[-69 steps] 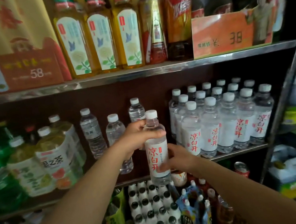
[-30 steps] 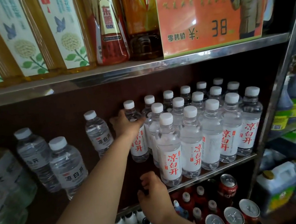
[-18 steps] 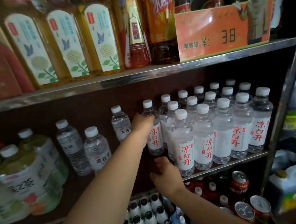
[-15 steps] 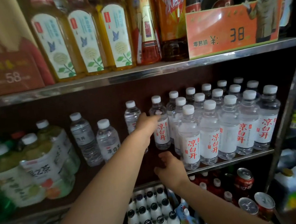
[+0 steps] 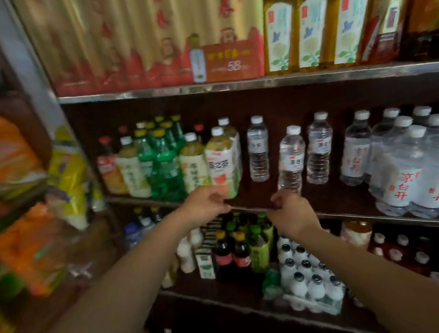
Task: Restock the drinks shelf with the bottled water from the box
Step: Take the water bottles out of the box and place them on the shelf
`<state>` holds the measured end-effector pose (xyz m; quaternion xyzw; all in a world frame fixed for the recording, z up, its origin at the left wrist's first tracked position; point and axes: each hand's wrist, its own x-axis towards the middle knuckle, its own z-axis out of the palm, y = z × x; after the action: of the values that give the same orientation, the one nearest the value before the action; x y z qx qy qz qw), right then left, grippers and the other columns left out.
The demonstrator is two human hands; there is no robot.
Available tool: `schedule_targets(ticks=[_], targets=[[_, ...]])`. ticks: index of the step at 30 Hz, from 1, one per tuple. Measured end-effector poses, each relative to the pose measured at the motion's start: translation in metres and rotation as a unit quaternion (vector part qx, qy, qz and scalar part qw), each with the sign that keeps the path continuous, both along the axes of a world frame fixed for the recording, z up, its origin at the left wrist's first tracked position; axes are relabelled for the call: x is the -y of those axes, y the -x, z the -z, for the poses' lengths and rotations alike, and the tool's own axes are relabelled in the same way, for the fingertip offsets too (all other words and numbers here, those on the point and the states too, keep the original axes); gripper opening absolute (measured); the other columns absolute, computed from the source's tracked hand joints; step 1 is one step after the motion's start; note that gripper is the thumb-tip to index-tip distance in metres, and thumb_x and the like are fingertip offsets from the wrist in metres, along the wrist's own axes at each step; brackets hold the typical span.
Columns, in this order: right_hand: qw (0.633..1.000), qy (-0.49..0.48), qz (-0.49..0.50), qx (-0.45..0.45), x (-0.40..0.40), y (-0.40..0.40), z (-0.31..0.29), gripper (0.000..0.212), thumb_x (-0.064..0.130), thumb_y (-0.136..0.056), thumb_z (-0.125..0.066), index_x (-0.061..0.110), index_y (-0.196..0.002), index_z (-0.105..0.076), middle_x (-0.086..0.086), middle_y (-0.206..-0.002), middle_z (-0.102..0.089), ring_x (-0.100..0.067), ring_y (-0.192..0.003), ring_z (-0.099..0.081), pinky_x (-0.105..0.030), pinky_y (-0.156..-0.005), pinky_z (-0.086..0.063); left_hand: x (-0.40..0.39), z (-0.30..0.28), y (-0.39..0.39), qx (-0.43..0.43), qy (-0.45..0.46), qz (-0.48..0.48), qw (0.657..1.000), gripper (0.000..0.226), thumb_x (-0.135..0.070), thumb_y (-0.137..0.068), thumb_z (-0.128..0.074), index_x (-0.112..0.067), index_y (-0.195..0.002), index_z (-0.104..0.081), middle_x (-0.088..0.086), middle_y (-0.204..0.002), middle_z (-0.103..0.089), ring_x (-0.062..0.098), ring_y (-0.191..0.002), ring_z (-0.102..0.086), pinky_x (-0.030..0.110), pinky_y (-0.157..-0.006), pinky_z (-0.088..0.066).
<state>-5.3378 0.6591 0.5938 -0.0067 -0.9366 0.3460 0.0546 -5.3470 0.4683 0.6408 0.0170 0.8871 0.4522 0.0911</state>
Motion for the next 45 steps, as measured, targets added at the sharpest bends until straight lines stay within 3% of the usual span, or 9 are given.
schedule_targets(ticks=[6, 11, 18, 22, 26, 33, 36, 40, 45], targets=[[0.986, -0.027, -0.157, 0.047, 0.147, -0.039, 0.0, 0.038, 0.025, -0.089, -0.062, 0.015, -0.124, -0.051, -0.006, -0.1, -0.06, -0.022, -0.082, -0.061, -0.029, -0.058, -0.044, 0.149, 0.023, -0.093, -0.012, 0.053, -0.122, 0.991, 0.038, -0.01, -0.086, -0.067, 0.0, -0.122, -0.058, 0.011, -0.115, -0.061, 0.019, -0.101, -0.06, 0.027, -0.082, -0.044], [0.965, -0.021, -0.257, 0.049, 0.264, -0.094, 0.013, 0.023, 0.028, -0.084, -0.064, 0.021, -0.105, -0.058, -0.007, -0.104, -0.064, -0.026, -0.101, -0.061, -0.028, -0.076, -0.046, 0.241, 0.037, -0.178, 0.014, 0.034, -0.216, 0.976, 0.03, 0.004, -0.085, -0.063, 0.01, -0.114, -0.058, 0.008, -0.089, -0.059, 0.02, -0.084, -0.059, 0.02, -0.073, -0.047], [0.908, -0.042, -0.405, 0.101, 0.395, -0.166, 0.055, 0.034, 0.029, -0.085, -0.063, 0.022, -0.118, -0.056, -0.001, -0.121, -0.059, -0.022, -0.109, -0.057, -0.035, -0.087, -0.051, 0.341, 0.084, -0.294, 0.047, 0.029, -0.376, 0.925, 0.016, -0.009, -0.087, -0.064, -0.021, -0.097, -0.059, -0.004, -0.085, -0.057, 0.014, -0.081, -0.058, 0.015, -0.067, -0.047], [0.868, -0.064, -0.464, 0.163, 0.448, -0.2, 0.1, 0.035, 0.03, -0.089, -0.061, 0.022, -0.122, -0.055, -0.003, -0.123, -0.059, -0.024, -0.108, -0.058, -0.036, -0.087, -0.051, 0.378, 0.136, -0.342, 0.09, 0.021, -0.436, 0.895, 0.039, -0.007, -0.085, -0.067, -0.004, -0.122, -0.057, 0.007, -0.106, -0.06, 0.02, -0.098, -0.058, 0.031, -0.092, -0.048], [0.83, -0.108, -0.504, 0.211, 0.478, -0.226, 0.165, 0.035, 0.026, -0.089, -0.062, 0.015, -0.122, -0.055, -0.004, -0.123, -0.061, -0.023, -0.106, -0.059, -0.034, -0.081, -0.051, 0.398, 0.21, -0.377, 0.171, -0.031, -0.475, 0.863, 0.038, -0.008, -0.088, -0.064, -0.002, -0.125, -0.056, 0.012, -0.117, -0.062, 0.022, -0.112, -0.058, 0.026, -0.088, -0.042], [0.795, -0.157, -0.513, 0.284, 0.494, -0.243, 0.287, 0.03, 0.023, -0.086, -0.063, 0.01, -0.113, -0.058, -0.01, -0.112, -0.064, -0.028, -0.1, -0.061, -0.042, -0.087, -0.053, 0.396, 0.335, -0.403, 0.254, -0.108, -0.496, 0.823, 0.041, -0.015, -0.089, -0.064, -0.003, -0.128, -0.056, 0.017, -0.127, -0.059, 0.032, -0.115, -0.058, 0.036, -0.093, -0.047], [0.777, -0.173, -0.49, 0.356, 0.488, -0.243, 0.347, 0.047, 0.025, -0.087, -0.065, 0.013, -0.13, -0.051, -0.005, -0.122, -0.059, -0.021, -0.104, -0.059, -0.025, -0.074, -0.046, 0.39, 0.394, -0.403, 0.261, -0.179, -0.519, 0.794, 0.045, -0.006, -0.086, -0.065, -0.004, -0.129, -0.053, 0.012, -0.104, -0.066, 0.012, -0.083, -0.067, 0.018, -0.065, -0.054], [0.768, -0.171, -0.435, 0.438, 0.472, -0.243, 0.432, 0.056, 0.021, -0.088, -0.066, 0.012, -0.139, -0.044, -0.004, -0.136, -0.051, -0.021, -0.12, -0.052, -0.02, -0.079, -0.04, 0.381, 0.48, -0.395, 0.303, -0.18, -0.514, 0.782, 0.02, -0.025, -0.082, -0.071, -0.021, -0.102, -0.066, 0.008, -0.111, -0.067, 0.023, -0.101, -0.064, 0.032, -0.082, -0.053], [0.751, -0.19, -0.359, 0.52, 0.448, -0.25, 0.548, 0.057, 0.02, -0.087, -0.069, 0.014, -0.138, -0.045, -0.006, -0.139, -0.049, -0.024, -0.125, -0.05, -0.03, -0.095, -0.042, 0.371, 0.582, -0.375, 0.346, -0.212, -0.491, 0.771, 0.042, -0.019, -0.09, -0.063, -0.005, -0.129, -0.055, 0.011, -0.122, -0.06, 0.023, -0.107, -0.059, 0.025, -0.079, -0.043]])
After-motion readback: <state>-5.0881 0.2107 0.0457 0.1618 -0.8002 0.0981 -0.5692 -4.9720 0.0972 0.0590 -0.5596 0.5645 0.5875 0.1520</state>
